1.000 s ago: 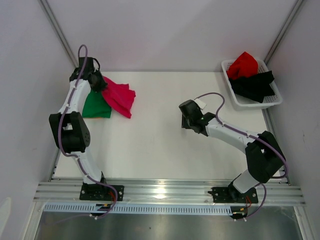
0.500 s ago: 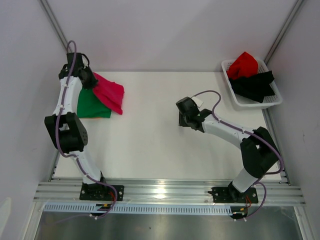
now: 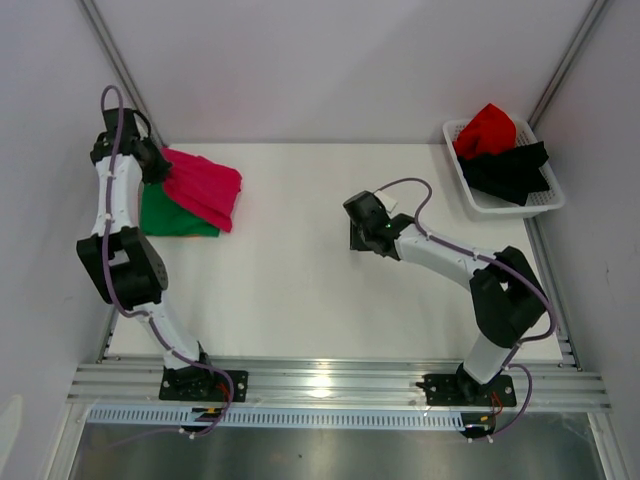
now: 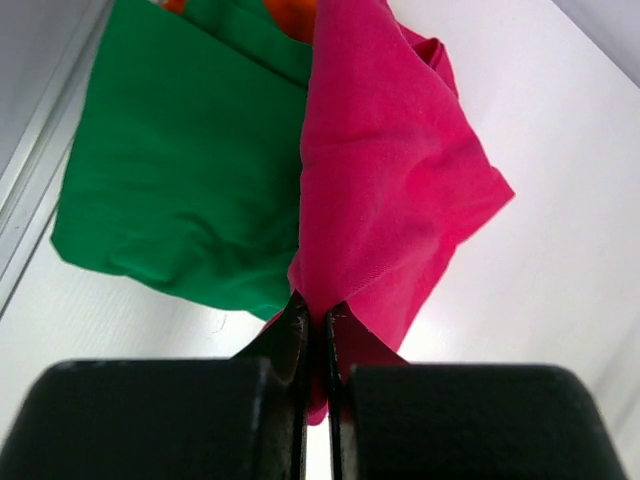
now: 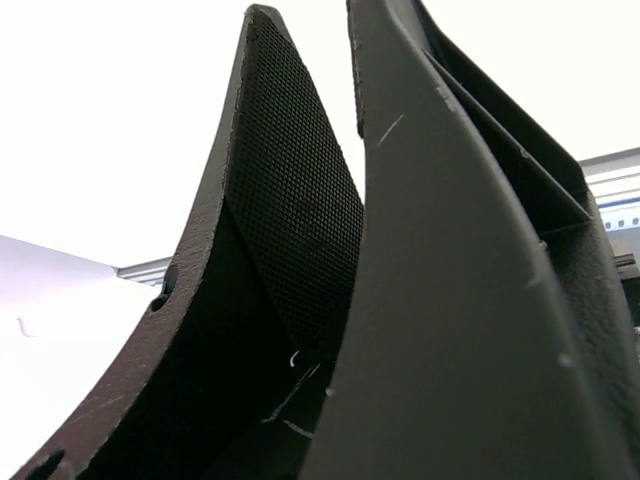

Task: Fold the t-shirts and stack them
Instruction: Put the neatly folded tshirt into the corner of the board with the left arm

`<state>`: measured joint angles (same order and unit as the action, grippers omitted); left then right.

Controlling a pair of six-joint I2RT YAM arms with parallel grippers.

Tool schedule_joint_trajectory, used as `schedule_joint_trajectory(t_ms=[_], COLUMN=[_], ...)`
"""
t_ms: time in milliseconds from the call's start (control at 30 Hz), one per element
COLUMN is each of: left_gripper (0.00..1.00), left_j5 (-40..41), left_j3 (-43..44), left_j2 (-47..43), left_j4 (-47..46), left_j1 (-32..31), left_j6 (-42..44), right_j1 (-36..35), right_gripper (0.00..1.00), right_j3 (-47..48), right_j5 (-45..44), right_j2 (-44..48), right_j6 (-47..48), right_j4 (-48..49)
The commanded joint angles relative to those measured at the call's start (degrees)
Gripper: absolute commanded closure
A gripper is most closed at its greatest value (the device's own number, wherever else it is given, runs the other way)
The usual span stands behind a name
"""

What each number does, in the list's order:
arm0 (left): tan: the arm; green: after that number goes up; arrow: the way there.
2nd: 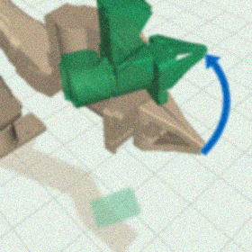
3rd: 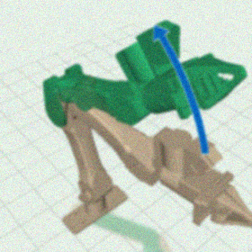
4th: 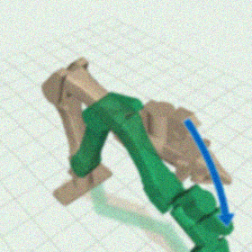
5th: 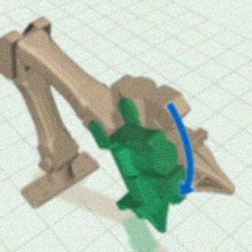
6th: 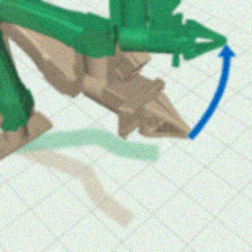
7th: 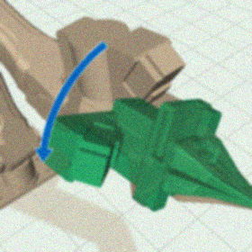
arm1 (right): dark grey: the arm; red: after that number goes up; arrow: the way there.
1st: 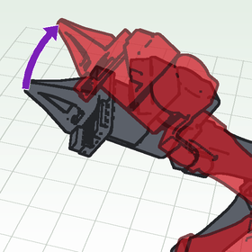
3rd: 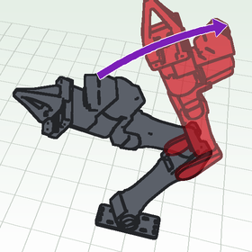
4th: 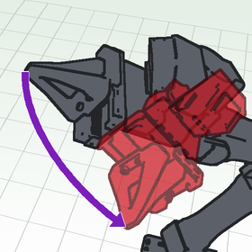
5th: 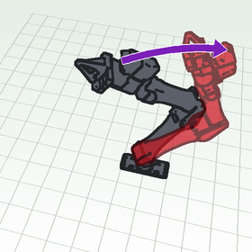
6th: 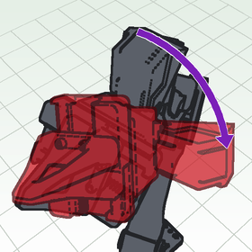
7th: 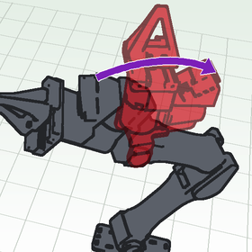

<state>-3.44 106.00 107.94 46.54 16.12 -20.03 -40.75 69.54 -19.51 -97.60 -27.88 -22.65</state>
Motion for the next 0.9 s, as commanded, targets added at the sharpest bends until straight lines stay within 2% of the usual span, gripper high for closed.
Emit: schedule_joint_trajectory(t_ms=[0,267,500,867], left_gripper=[0.99,0.99,0.99,0.99], left_j5=[-0.25,-1.83,0.80,-1.22], left_j3=[3.52,0.62,-1.49,3.68], left_j2=[-4.58,-5.28,-4.23,2.27], left_j4=[-0.58,-1.45,-0.23,2.06], left_j1=[3.56,8.31,10.86,14.29], left_j6=[-1.23,-3.43,-4.93,-8.18], right_j1=[-0.56,-1.61,-2.49,-3.19], right_gripper=[0.62,0.62,0.62,0.62], right_j3=[3.06,4.99,7.80,9.83], right_j5=[0.17,0.17,0.08,-0.53], right_j2=[-1.27,-3.03,-4.26,-4.97], right_j6=[1.16,1.25,1.69,1.77], right_j4=[-0.55,-1.51,-3.09,-5.12])
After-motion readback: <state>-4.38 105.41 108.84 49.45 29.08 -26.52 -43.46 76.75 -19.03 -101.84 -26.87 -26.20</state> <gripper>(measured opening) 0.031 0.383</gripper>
